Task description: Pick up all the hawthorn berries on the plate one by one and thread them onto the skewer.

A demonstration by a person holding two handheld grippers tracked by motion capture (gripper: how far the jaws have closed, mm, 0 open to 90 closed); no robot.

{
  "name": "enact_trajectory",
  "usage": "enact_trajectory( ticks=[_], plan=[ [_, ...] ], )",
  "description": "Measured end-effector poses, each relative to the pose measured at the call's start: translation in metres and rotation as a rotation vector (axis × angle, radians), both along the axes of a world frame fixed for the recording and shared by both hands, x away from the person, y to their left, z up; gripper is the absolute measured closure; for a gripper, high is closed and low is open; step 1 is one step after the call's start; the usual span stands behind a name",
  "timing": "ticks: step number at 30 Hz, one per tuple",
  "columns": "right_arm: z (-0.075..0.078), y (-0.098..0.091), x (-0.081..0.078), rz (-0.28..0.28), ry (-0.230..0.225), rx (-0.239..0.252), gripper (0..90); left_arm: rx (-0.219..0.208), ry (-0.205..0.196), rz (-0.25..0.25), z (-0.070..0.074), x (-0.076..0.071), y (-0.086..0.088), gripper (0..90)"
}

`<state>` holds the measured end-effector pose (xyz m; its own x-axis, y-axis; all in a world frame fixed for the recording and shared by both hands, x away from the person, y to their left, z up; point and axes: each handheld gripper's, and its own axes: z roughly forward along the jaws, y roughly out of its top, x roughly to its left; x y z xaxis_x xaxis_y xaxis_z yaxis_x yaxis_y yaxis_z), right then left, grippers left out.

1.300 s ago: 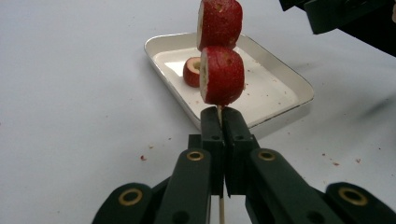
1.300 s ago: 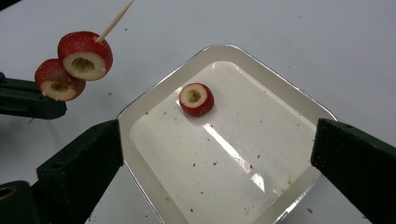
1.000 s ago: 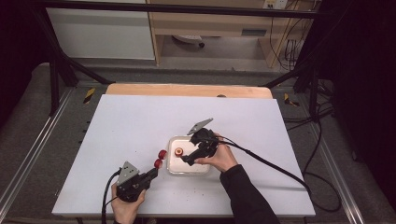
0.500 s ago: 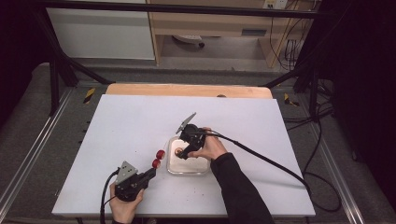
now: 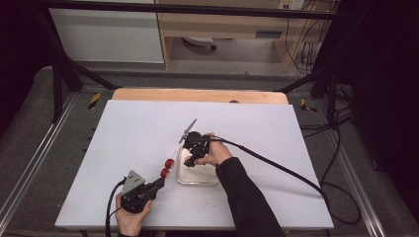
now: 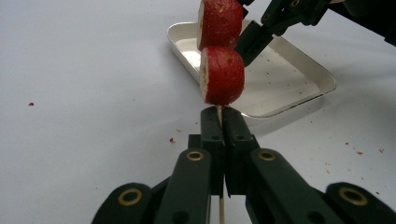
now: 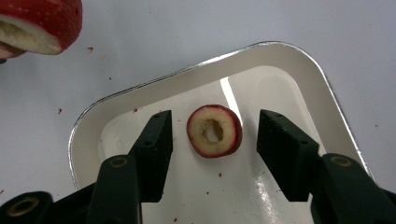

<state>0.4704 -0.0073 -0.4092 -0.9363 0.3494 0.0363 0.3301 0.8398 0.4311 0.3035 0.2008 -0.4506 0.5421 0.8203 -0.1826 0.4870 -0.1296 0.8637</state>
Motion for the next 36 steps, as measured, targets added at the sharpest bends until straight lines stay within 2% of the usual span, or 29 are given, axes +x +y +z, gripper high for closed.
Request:
enact_trajectory(
  ticks=[9, 13, 20, 25, 30, 36],
  plan=[
    [-0.004, 0.005, 0.002, 0.046, 0.017, -0.036, 55.5, 0.001, 0.006, -0.004, -0.001, 0.001, 0.000, 88.4],
    [-0.005, 0.007, 0.002, 0.049, 0.019, -0.045, 58.9, 0.004, 0.005, -0.006, -0.001, 0.001, 0.000, 88.4],
    [-0.005, 0.008, 0.003, 0.056, 0.010, -0.062, 60.0, 0.001, 0.004, -0.003, -0.001, 0.000, 0.001, 88.4],
    [0.008, 0.004, 0.000, -0.014, 0.010, -0.016, 60.1, -0.003, 0.001, -0.004, -0.001, 0.000, -0.001, 88.4],
    [0.024, -0.007, -0.006, -0.086, 0.002, 0.058, 60.3, -0.006, -0.007, -0.005, 0.000, -0.001, -0.005, 88.4],
    [0.034, -0.027, -0.016, -0.185, 0.005, 0.150, 60.4, -0.004, -0.019, -0.018, 0.002, -0.002, -0.014, 88.4]
  ],
)
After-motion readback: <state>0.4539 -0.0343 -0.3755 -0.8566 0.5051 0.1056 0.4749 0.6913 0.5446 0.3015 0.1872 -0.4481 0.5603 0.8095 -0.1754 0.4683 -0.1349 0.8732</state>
